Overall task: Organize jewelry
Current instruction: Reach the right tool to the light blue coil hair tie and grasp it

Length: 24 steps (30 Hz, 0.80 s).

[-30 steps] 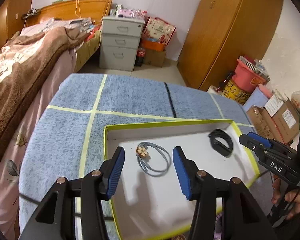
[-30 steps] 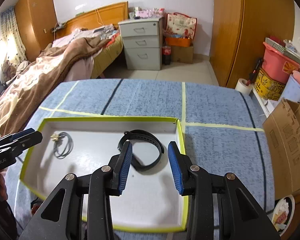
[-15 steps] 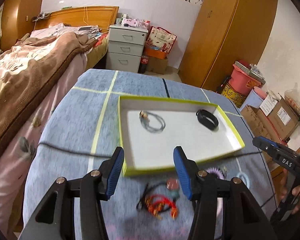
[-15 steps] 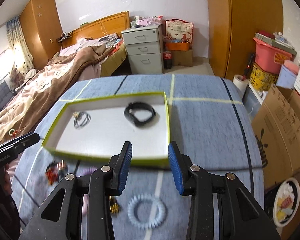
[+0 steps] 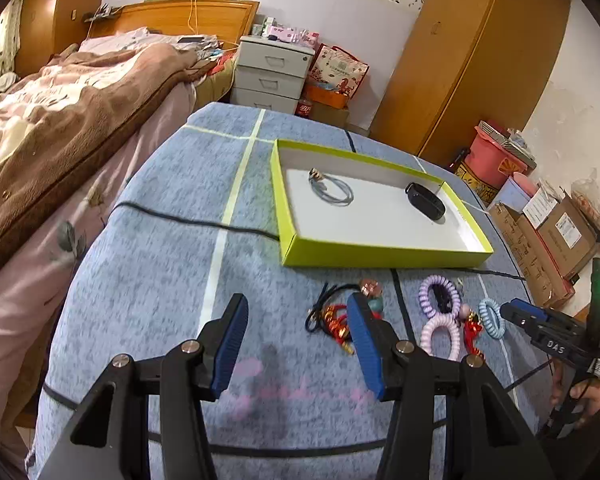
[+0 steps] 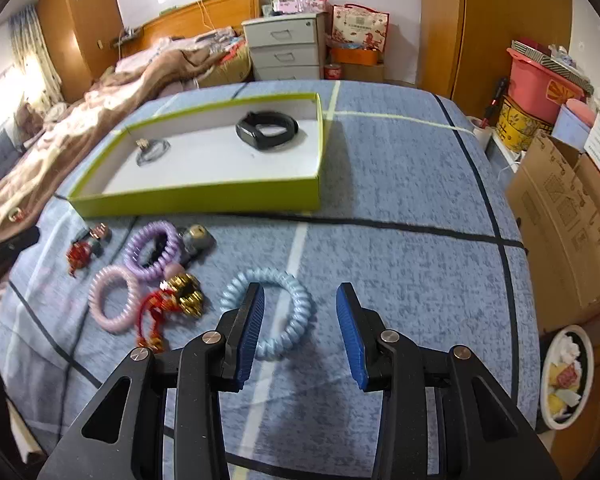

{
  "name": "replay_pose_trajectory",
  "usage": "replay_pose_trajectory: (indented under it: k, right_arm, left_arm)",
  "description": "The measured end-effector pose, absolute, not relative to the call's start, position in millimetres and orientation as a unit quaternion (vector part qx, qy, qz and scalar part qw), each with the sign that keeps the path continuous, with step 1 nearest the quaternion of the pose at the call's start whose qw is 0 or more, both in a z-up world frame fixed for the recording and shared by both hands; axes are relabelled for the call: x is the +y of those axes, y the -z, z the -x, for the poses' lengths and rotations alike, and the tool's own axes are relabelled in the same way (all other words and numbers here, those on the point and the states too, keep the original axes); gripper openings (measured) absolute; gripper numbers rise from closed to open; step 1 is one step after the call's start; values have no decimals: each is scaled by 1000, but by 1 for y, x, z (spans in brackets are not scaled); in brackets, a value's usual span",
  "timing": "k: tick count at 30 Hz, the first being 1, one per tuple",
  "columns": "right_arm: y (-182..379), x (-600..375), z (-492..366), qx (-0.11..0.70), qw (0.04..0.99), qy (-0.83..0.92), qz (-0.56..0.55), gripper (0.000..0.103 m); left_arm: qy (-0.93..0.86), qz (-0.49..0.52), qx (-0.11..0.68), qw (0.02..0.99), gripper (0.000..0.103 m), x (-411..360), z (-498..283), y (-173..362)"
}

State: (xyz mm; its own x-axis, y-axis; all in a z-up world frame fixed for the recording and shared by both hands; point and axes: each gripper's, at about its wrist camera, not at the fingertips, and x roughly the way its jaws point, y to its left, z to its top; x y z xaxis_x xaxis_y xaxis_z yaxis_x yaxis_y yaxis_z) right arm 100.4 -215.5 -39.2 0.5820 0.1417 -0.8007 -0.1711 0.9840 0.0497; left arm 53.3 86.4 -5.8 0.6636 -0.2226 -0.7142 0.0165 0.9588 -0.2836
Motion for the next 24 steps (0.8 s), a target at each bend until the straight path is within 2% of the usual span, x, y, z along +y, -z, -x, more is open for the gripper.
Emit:
replay_pose_trajectory:
  k: [11,13,14,15,24]
  right_arm:
    - [51,-215,-95,453,887,-83,25,39]
    - [51,-216,-94,451,889,-80,26,27]
    - [51,-217,-94,450,889,-78,23,16]
    - [51,-218,-94,450,889,-77,20,13]
    - [49,-228,-92,443,892,-84,-10,10]
  left_arm:
    - [54,134,409,901,53,92,-40,11]
    - [51,132,412,900,53,91,-41,11]
    - [51,129,414,900,53,89,-42,11]
    - [53,127,414,900,53,87,-42,11]
    - [72,108,425,896,53,67,-47,16]
